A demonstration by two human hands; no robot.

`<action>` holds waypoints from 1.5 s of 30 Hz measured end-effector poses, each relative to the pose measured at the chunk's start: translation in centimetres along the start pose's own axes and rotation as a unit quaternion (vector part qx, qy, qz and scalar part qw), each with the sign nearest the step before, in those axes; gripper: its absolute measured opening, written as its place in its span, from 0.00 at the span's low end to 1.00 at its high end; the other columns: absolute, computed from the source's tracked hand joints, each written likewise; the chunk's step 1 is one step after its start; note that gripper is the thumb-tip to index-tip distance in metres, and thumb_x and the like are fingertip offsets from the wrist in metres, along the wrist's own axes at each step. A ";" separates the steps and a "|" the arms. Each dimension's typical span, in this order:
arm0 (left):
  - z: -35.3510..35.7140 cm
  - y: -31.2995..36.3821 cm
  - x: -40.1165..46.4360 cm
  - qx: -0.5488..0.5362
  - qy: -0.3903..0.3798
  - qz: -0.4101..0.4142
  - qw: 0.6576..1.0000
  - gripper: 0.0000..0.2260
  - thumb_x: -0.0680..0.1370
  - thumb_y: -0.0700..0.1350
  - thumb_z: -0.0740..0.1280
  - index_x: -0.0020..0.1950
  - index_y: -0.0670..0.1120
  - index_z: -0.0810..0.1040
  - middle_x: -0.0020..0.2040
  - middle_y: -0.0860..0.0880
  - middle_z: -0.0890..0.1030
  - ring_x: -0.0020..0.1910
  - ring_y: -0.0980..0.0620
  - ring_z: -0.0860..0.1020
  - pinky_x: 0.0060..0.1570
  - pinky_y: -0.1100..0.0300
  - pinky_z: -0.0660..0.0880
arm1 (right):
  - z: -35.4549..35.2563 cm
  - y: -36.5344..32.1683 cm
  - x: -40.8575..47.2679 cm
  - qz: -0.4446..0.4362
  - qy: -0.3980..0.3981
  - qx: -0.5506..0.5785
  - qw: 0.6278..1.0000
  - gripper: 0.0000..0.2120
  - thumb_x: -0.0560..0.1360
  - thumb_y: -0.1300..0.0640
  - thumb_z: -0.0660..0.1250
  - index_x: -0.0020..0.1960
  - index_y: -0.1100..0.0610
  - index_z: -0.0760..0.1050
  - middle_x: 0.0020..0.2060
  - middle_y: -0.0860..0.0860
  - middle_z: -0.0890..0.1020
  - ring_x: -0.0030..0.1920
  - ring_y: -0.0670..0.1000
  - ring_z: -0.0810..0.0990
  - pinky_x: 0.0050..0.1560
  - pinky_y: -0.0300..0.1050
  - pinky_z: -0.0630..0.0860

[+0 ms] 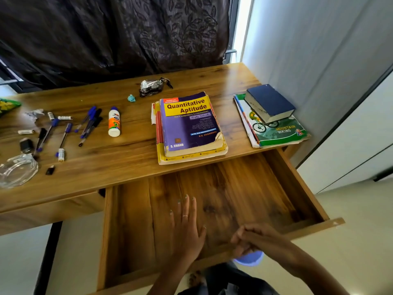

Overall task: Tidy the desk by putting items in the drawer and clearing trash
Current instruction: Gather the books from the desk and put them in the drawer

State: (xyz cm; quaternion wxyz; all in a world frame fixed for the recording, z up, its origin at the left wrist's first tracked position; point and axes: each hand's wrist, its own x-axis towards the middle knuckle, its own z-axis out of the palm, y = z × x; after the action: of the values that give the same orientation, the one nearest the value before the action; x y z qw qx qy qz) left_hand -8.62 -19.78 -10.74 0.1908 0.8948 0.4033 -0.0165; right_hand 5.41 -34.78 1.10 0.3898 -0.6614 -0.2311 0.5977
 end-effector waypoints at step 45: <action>-11.5 -1.7 5.3 -0.527 -0.135 -0.284 0.789 0.30 0.51 0.63 0.78 0.47 0.49 0.81 0.40 0.52 0.86 0.42 0.52 0.84 0.38 0.58 0.78 | -8.6 -4.6 13.7 -0.007 0.064 0.151 0.986 0.33 0.56 0.54 0.82 0.57 0.64 0.76 0.51 0.62 0.83 0.51 0.61 0.83 0.50 0.55 0.81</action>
State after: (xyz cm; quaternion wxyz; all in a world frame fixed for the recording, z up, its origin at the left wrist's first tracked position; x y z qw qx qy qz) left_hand -7.72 -10.87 -1.66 0.6721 0.4889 0.5555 0.0246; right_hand 16.93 -23.54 -3.82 0.5037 -0.6300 -0.1176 0.5792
